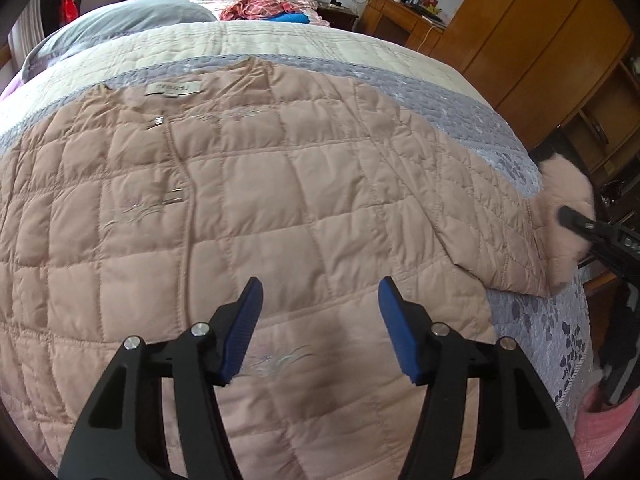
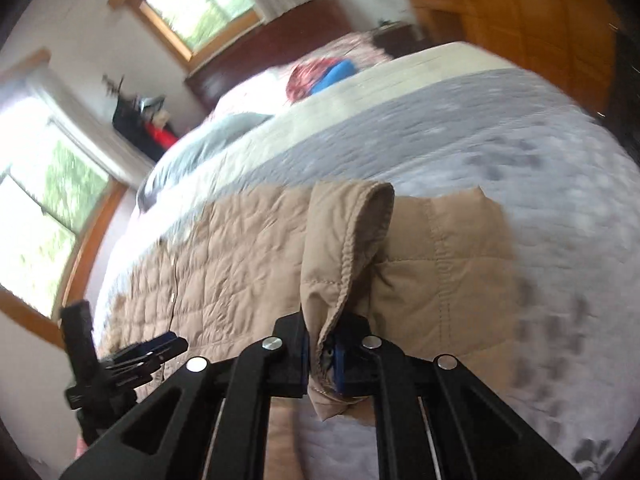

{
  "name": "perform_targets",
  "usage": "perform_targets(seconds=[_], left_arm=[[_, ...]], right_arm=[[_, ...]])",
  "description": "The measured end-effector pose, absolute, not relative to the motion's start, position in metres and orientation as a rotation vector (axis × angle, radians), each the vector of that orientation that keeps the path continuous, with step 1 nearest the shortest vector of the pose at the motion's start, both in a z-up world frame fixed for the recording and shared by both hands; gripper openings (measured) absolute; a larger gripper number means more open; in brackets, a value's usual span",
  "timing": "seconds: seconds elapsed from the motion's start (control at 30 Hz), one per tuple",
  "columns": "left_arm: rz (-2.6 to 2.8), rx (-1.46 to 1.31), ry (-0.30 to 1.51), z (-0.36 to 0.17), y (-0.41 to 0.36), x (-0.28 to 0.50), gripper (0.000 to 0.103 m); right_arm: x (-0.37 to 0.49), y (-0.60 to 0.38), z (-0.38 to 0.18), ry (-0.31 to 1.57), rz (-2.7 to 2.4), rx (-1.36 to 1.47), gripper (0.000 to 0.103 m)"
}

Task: Fold large clothes
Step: 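Carry the sleeve across the coat body with the right tool, open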

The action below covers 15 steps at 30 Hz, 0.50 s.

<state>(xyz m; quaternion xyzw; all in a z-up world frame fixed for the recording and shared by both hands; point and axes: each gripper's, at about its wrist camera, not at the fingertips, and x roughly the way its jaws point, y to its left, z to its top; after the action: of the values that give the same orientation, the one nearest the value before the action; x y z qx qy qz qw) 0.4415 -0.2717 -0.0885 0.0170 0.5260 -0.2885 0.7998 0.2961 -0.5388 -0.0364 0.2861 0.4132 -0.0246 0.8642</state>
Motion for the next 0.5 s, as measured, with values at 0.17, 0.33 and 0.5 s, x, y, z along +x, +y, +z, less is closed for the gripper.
perform_targets(seconds=[0.17, 0.33, 0.5], left_arm=[[-0.595, 0.033, 1.118, -0.091, -0.266, 0.448, 0.060], [-0.592, 0.009, 1.140, -0.100, -0.262, 0.458, 0.061], [-0.673, -0.049, 1.164, -0.096, -0.274, 0.453, 0.066]], right_arm=[[0.339, -0.502, -0.063, 0.949, -0.044, 0.548, 0.008], [0.342, -0.495, -0.082, 0.997, 0.045, 0.610, 0.024], [0.312, -0.520, -0.063, 0.888, 0.194, 0.764, 0.033]])
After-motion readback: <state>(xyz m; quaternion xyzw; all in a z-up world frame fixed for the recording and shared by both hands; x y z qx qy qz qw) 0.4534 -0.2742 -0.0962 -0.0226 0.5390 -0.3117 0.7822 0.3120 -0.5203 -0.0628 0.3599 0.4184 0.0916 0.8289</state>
